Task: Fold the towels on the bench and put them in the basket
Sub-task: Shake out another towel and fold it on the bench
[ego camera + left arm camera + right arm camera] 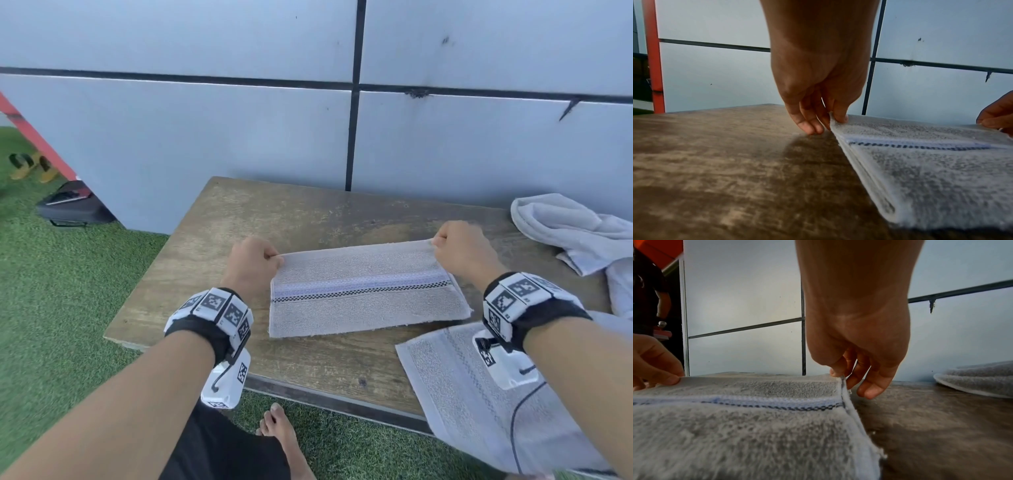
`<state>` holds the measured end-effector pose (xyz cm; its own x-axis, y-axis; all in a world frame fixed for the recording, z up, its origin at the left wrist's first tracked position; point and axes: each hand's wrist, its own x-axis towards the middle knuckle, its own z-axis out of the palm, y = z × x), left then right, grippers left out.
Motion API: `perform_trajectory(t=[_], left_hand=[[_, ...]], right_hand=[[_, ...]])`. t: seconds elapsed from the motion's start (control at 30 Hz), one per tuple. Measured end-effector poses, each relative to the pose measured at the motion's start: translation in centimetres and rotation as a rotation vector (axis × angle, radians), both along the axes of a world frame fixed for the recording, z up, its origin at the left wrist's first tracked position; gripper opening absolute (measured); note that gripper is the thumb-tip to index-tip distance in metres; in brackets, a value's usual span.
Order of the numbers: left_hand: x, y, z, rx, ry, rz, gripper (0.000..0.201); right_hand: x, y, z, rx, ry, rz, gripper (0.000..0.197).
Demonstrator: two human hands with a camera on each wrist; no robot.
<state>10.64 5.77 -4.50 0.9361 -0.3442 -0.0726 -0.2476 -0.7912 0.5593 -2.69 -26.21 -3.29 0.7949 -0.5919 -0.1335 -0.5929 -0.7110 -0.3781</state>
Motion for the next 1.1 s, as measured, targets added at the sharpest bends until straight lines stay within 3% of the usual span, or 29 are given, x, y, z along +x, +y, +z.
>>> perform_trajectory(t=[0.23,0.37,0.53,0.8,0.9,1.1], left_hand=[[0.6,-0.1,-1.0,-0.031,0.029,0.007,0.007],[0.7,0.1,-1.1,-0.020,0.013,0.005,0.005],[0.6,-0.1,-1.2,0.004,-0.011,0.018,0.009],[0.0,-0.5,-0.8,0.091,-0.102,-0.036,0.021],[-0.1,-0.8,-0.5,0.160,-0.125,-0.063,0.016],[-0.4,-1.4,0.5,0.269,-0.064,-0.085,0.019]], right_hand=[[-0.1,-0.4,-1.8,-0.007,-0.019,-0.011,0.007],[-0.6,-0.8,-2.3,0.006,-0.087,0.038,0.021],[-1.0,-0.6,-2.2,-0.058,-0.098,0.076,0.012],[-0.6,0.0,-2.6,-0.145,-0.067,0.087,0.017],[-0.5,0.2,-2.3,-0.145,-0.051,0.062,0.015],[-0.6,1.2,-0.8,-0.183,0.040,0.128,0.006]])
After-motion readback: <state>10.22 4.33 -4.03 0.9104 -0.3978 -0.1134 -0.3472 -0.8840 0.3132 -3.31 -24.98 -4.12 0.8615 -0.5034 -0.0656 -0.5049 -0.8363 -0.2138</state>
